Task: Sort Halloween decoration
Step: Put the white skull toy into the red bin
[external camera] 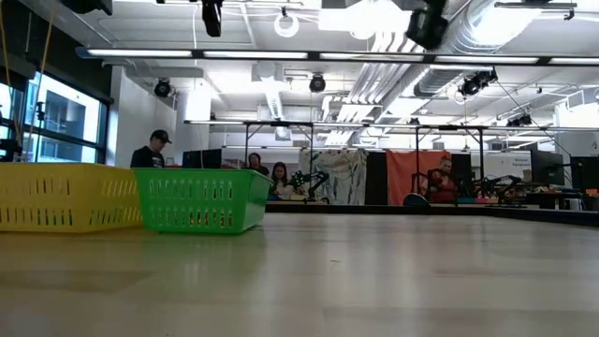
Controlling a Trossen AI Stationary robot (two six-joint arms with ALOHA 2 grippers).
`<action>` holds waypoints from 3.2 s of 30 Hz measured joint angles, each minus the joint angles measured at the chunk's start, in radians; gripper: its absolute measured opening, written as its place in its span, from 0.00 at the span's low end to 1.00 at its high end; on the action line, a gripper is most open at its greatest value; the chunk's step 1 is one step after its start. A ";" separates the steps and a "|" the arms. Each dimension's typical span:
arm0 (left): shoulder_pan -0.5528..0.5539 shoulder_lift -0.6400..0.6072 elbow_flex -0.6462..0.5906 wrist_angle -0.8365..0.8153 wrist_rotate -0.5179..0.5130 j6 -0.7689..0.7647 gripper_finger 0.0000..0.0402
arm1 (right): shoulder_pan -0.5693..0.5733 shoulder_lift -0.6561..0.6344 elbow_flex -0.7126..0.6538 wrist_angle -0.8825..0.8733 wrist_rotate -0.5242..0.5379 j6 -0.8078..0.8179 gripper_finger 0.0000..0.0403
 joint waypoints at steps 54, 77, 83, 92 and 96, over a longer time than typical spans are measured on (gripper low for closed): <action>0.007 0.000 0.001 -0.082 -0.027 0.027 0.00 | 0.759 0.206 -0.262 -0.444 -0.052 1.663 0.34; 0.028 0.000 0.001 -0.103 -0.024 0.027 0.00 | 0.733 0.340 -0.259 -0.402 -0.084 1.644 0.34; 0.042 0.000 0.001 -0.103 -0.021 0.027 0.00 | 0.722 0.341 -0.260 -0.407 -0.096 1.639 0.32; 0.047 0.000 0.001 -0.106 -0.020 0.027 0.00 | 0.722 0.342 -0.261 -0.410 -0.091 1.636 0.16; 0.055 0.000 0.001 -0.106 -0.021 0.027 0.00 | 0.722 0.342 -0.261 -0.410 -0.085 1.633 0.12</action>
